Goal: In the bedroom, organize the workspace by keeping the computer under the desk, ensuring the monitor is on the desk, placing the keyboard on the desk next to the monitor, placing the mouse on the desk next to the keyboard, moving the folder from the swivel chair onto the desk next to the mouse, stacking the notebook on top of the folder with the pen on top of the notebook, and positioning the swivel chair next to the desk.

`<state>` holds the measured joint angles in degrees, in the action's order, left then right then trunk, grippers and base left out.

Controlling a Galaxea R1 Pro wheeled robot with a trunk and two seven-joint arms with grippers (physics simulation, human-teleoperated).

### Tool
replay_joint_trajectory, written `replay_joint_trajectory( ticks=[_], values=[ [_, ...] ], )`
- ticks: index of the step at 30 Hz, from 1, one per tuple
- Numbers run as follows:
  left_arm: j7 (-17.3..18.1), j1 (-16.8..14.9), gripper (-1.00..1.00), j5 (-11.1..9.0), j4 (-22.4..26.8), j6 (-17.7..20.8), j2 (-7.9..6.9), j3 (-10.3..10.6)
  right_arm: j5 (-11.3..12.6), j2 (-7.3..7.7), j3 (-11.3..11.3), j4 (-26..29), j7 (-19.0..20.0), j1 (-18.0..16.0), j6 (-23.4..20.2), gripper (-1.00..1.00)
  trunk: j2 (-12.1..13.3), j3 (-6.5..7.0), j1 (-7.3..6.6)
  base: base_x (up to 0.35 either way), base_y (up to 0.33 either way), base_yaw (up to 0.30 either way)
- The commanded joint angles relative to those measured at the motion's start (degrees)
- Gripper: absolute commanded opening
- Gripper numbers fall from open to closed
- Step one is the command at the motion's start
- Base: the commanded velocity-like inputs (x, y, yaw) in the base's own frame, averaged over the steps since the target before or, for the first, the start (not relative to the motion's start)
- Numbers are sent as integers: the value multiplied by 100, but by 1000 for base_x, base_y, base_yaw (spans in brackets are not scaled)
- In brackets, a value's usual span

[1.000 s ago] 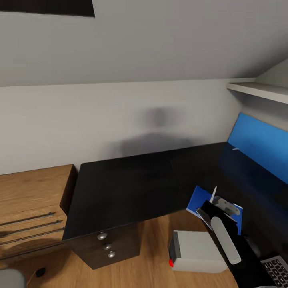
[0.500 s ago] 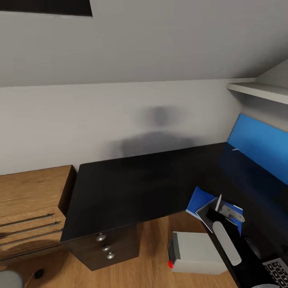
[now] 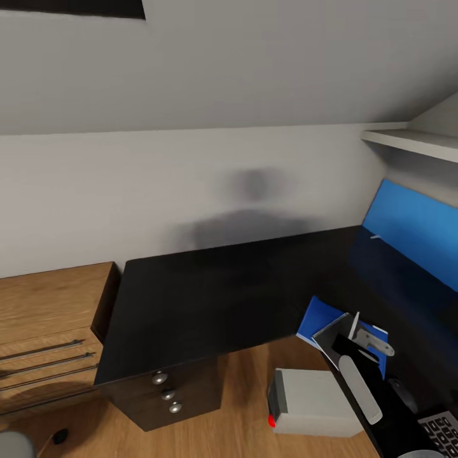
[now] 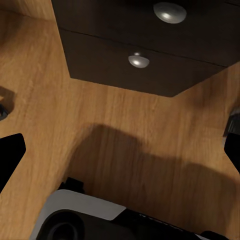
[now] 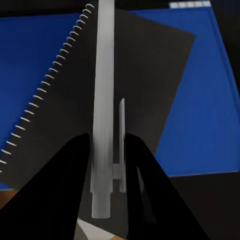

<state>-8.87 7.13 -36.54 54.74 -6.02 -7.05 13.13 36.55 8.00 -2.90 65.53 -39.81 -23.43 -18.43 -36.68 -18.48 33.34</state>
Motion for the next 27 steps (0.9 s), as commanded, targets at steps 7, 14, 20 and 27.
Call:
replay_joint_trajectory(
  ticks=[7, 14, 20, 27],
  values=[
    [-45, -1, 100, -55, 2, -31, 1, 32, 11, 8, -17, -3, -44, -4, -21, -100, -290, -133, 156, 0, 0, 0],
    [-45, -1, 100, -55, -2, -31, 3, 32, 11, 8, -17, -5, -44, -4, -20, -100, -570, -259, 310, 0, 0, 0],
    [-45, -1, 100, -55, -7, -31, 2, 32, 10, 8, -17, -6, -44, -4, -20, -100, -811, -367, 442, 0, 0, 0],
    [-45, -1, 100, -55, -8, -31, 2, 32, 10, 8, -17, -6, -44, -4, -20, -100, -1092, -492, 596, 0, 0, 0]
  ],
)
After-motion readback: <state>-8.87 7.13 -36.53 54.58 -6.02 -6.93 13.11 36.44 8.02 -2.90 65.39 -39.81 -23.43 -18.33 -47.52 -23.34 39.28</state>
